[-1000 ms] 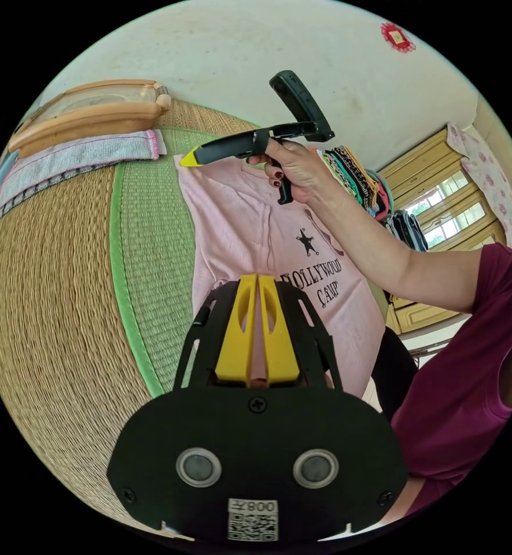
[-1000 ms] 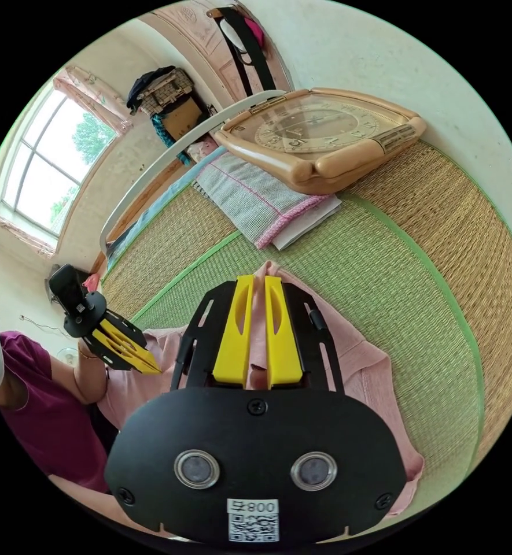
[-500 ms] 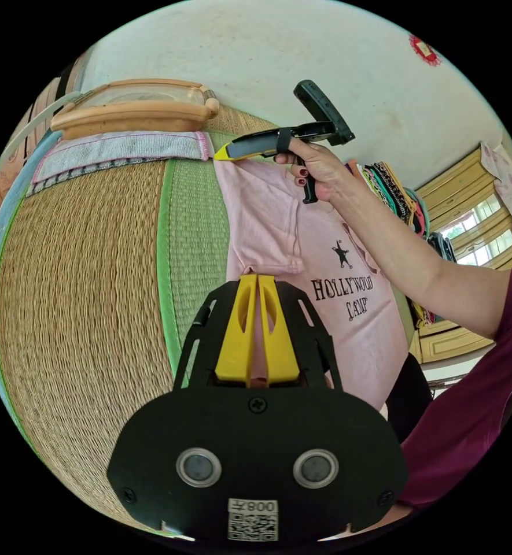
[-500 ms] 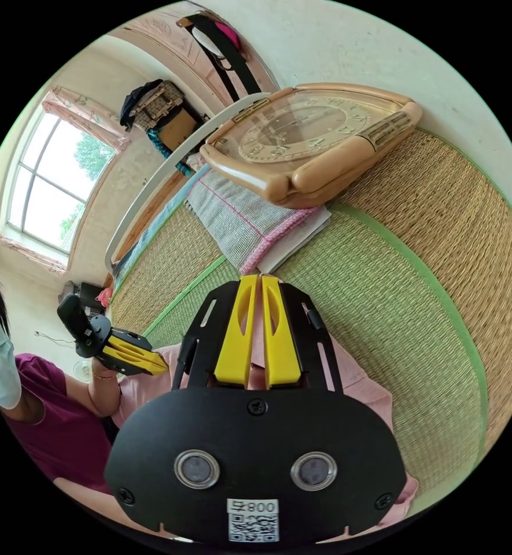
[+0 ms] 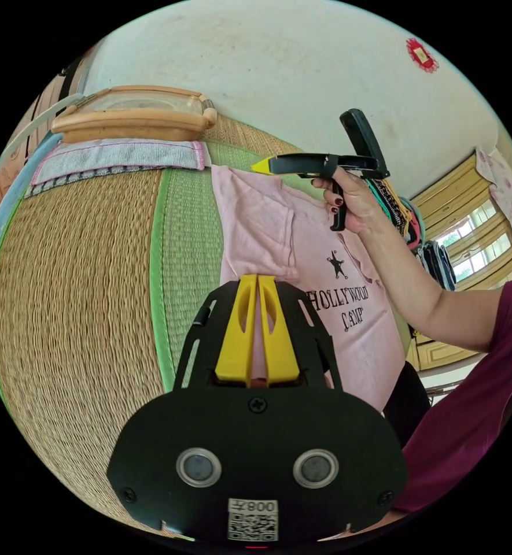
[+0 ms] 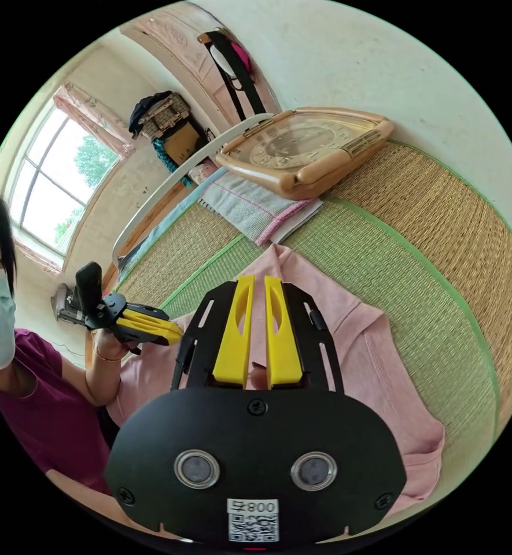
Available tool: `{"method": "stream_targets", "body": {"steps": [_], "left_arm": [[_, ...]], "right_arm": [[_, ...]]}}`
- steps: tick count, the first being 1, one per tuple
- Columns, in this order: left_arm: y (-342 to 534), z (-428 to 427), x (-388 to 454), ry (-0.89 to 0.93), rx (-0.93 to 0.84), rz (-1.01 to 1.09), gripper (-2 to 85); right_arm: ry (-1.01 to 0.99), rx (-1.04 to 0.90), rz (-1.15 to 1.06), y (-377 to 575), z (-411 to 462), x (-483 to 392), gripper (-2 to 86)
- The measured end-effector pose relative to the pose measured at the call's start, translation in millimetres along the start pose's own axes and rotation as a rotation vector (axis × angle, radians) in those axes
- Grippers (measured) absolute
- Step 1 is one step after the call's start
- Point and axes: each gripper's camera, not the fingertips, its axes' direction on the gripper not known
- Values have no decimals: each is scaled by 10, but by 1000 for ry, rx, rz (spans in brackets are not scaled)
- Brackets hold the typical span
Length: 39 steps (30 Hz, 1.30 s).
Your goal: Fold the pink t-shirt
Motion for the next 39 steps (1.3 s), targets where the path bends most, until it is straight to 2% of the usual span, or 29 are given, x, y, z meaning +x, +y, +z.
{"method": "stream_targets", "body": {"steps": [2, 5, 9, 14, 18, 22, 26, 28, 31, 33, 39], "left_arm": [[-29, 37, 19, -3, -25, 7, 1], [-51, 9, 91, -43, -11, 29, 1], [-58, -56, 66, 0, 55, 10, 1], [-86, -100, 87, -1, 99, -5, 2], [-188, -12, 149, 194, 73, 55, 2], [-245, 0, 227, 303, 143, 68, 1], [-410, 31, 377, 199, 129, 66, 1], [-595, 122, 501, 94, 88, 69, 1], [-829, 324, 598, -54, 26, 61, 1], [-939, 480, 618, -90, -32, 58, 1], [-1120, 592, 775, -87, -14, 38, 1]], "right_arm": [[28, -123, -6, 64, 324, -60, 20], [16, -79, 6, 124, 249, -77, 8], [55, -27, 23, 338, -6, -168, 3], [189, 12, 171, 1156, -561, -146, 1], [292, 1, 339, 1834, -869, -4, 1], [385, 27, 471, 2392, -1168, 40, 0], [523, -19, 478, 2602, -1173, 12, 1], [559, -82, 481, 2657, -1038, 33, 1], [603, -53, 451, 2776, -943, -76, 2], [615, -24, 462, 2841, -926, -135, 2], [654, -6, 407, 3022, -887, -240, 2]]}}
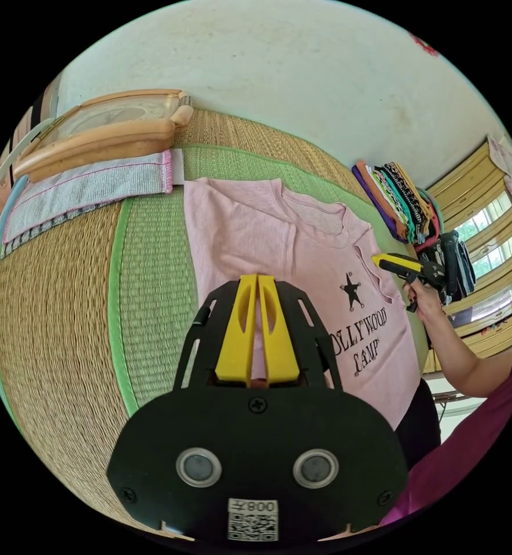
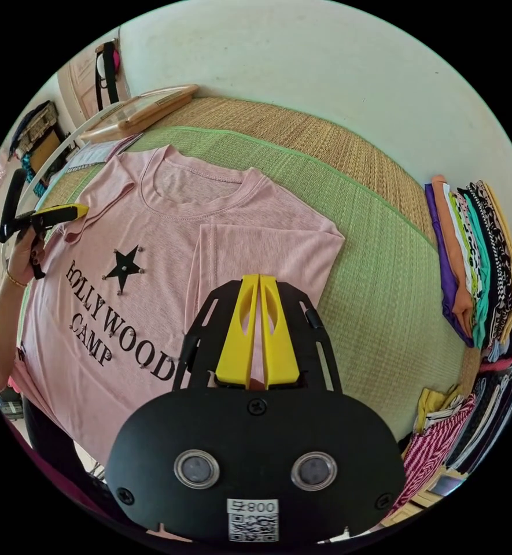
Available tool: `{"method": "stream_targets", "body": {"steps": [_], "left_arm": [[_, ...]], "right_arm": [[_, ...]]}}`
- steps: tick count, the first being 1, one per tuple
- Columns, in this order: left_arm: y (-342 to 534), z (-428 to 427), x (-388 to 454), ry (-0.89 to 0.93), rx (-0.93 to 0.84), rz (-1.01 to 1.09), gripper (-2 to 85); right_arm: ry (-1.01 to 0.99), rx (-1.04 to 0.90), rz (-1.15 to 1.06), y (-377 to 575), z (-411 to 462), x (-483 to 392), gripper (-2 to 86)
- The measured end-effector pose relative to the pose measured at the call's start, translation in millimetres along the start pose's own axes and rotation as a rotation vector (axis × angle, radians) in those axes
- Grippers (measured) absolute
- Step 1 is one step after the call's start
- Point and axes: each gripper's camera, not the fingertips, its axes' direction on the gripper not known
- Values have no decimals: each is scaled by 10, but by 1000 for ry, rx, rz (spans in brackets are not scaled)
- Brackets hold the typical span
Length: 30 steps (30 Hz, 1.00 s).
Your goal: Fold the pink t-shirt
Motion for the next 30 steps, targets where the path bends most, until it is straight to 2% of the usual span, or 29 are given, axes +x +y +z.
{"method": "stream_targets", "body": {"steps": [7, 15, 21, 25, 27, 30], "left_arm": [[-201, 103, 278, -53, 11, 12, 1], [-353, -99, 636, -46, 130, 68, 1], [-779, 130, 809, -64, 58, 103, 1], [-1052, 425, 862, -119, -21, 93, 1], [-1097, 470, 895, -109, 1, 101, 1], [-1189, 504, 1005, -141, -3, 123, 1]], "right_arm": [[-85, 19, 153, 209, 23, 468, 1], [-147, 54, 137, 438, -94, 506, 1], [-198, 154, 161, 326, -202, 660, 0], [-122, 94, 181, 78, 96, 773, 0], [-99, 42, 205, 45, 281, 846, 1], [-154, 73, 242, 119, 342, 992, 1]]}}
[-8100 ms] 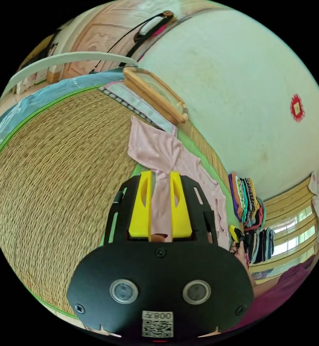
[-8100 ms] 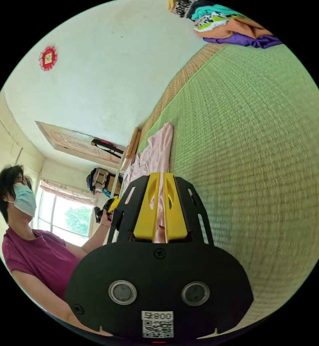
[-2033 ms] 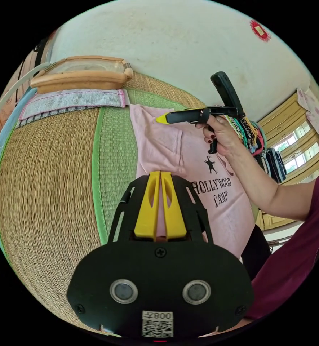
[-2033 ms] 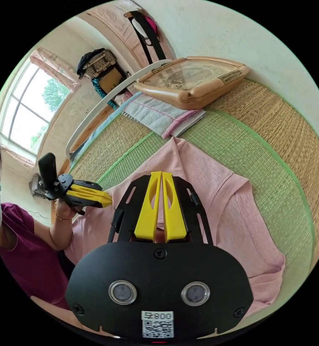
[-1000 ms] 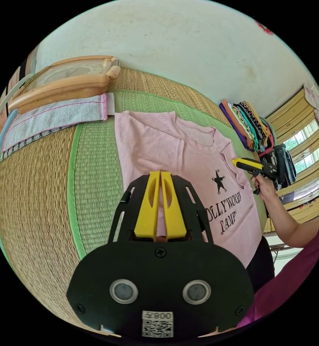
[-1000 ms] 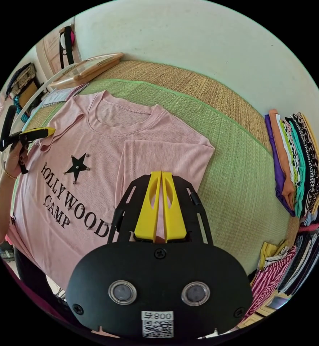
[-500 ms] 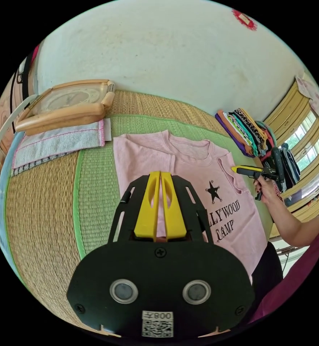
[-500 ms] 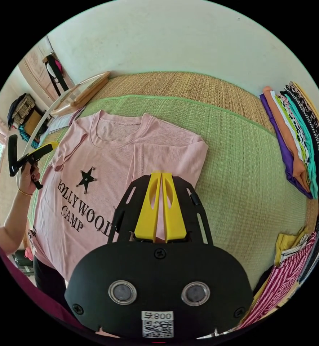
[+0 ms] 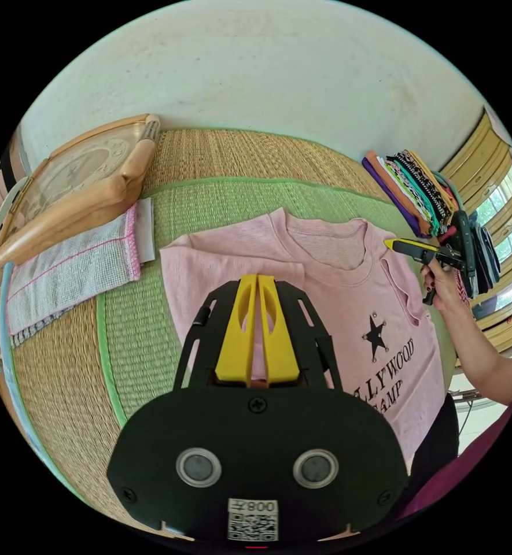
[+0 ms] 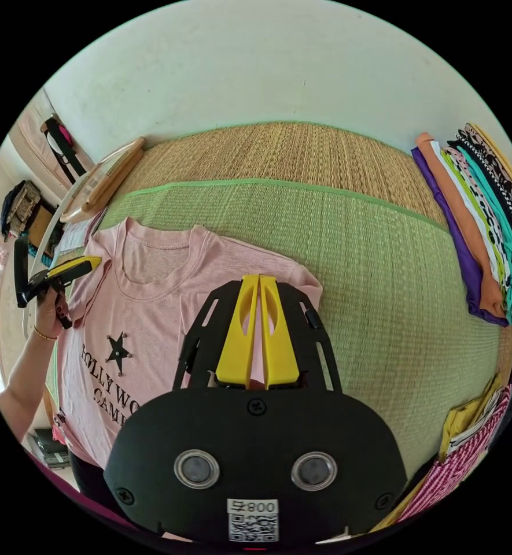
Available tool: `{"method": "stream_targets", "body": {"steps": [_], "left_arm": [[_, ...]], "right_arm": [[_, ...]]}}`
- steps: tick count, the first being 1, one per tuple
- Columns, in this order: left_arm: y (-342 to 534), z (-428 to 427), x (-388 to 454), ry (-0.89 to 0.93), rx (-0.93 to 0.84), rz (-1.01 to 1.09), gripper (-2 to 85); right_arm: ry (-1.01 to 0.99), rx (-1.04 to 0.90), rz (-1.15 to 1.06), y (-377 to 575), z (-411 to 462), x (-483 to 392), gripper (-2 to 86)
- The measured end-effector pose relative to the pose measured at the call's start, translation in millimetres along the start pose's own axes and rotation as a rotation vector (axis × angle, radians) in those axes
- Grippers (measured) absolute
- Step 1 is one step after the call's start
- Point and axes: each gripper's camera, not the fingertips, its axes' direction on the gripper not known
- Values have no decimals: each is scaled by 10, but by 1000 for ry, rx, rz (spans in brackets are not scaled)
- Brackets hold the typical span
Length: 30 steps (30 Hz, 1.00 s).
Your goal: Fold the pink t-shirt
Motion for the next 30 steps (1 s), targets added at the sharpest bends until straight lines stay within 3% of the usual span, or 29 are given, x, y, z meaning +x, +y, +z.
{"method": "stream_targets", "body": {"steps": [18, 30], "left_arm": [[-317, -50, 245, 3, -15, -19, 1], [255, -421, 495, 5, -17, 1, 1]], "right_arm": [[37, -19, 41, -270, 125, 327, 0], [-119, 77, -8, 581, -504, 379, 1]]}}
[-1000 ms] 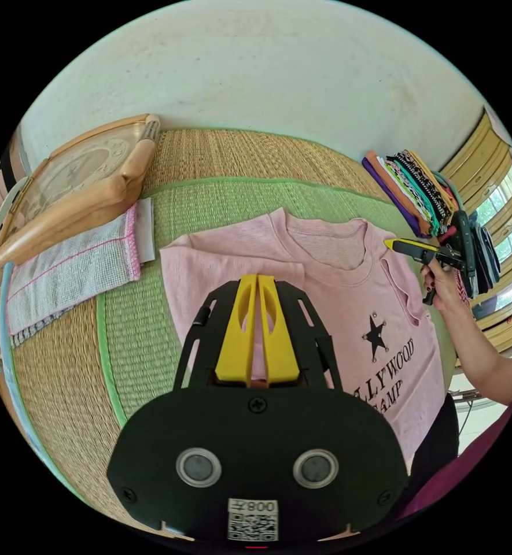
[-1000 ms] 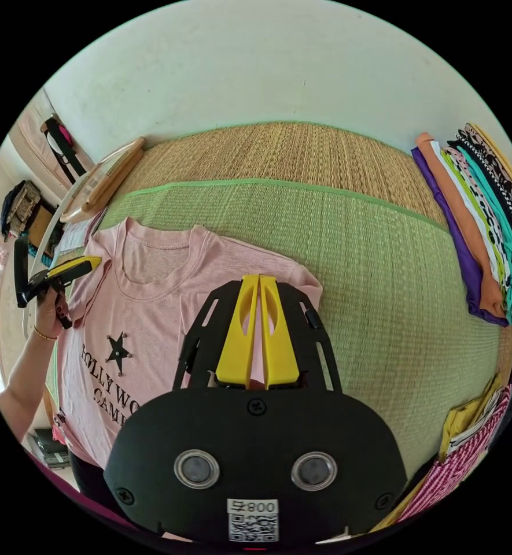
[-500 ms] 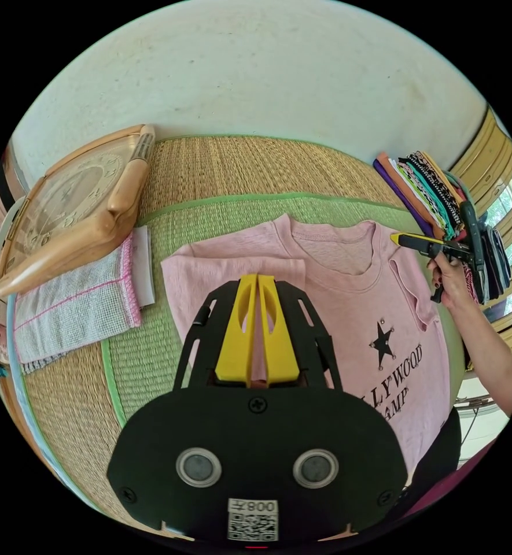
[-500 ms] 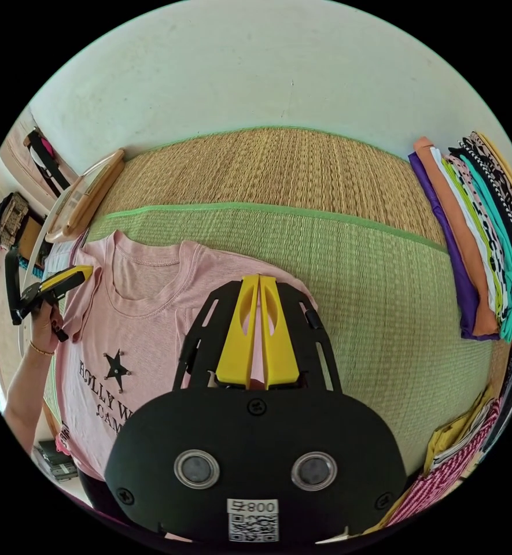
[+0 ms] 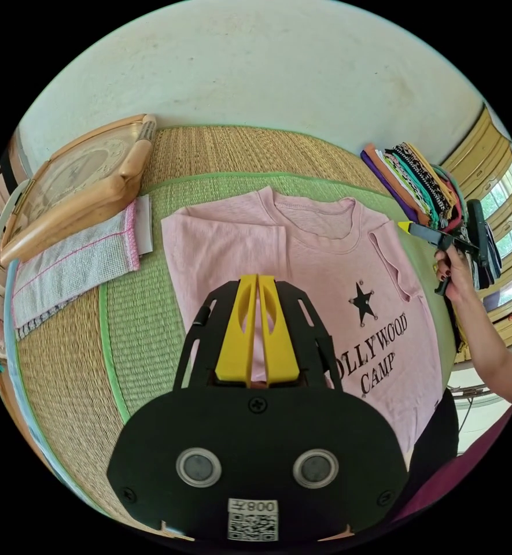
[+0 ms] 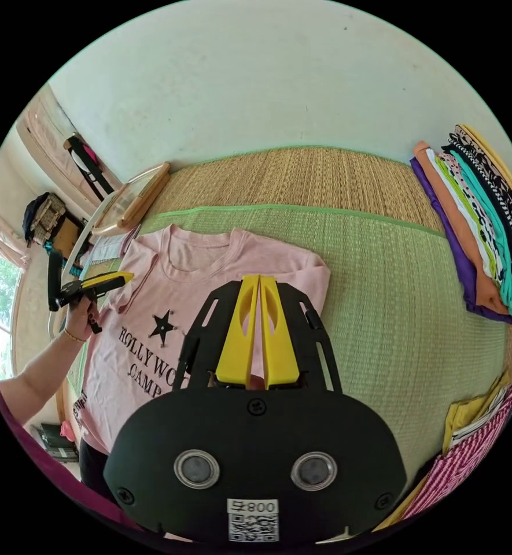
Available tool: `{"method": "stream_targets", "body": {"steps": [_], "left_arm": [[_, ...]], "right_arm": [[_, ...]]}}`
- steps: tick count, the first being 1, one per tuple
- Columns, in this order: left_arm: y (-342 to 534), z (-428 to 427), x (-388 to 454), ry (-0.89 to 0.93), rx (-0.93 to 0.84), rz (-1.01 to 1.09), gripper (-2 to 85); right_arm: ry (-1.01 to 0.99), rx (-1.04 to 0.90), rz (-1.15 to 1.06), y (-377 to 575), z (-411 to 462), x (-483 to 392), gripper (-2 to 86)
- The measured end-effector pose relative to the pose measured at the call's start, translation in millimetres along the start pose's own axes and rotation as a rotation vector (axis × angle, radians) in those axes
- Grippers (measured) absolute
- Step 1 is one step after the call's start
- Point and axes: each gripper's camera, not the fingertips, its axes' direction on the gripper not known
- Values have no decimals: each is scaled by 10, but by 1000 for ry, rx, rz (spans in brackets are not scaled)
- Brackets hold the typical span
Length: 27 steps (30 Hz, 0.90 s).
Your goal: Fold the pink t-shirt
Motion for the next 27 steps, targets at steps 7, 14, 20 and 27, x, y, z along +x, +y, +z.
{"method": "stream_targets", "body": {"steps": [7, 14, 20, 27], "left_arm": [[401, -393, 141, 41, -35, -24, 1], [981, -728, 199, -6, -91, 0, 1], [1101, -629, 96, -13, -124, -26, 2], [1479, -689, -4, -22, -136, -38, 2]], "right_arm": [[-48, -152, 19, 535, 201, -18, 0], [11, -116, 100, 904, -124, 242, 0], [41, -156, 94, 1048, 6, 408, 0], [45, -149, 133, 1122, -116, 695, 0]]}}
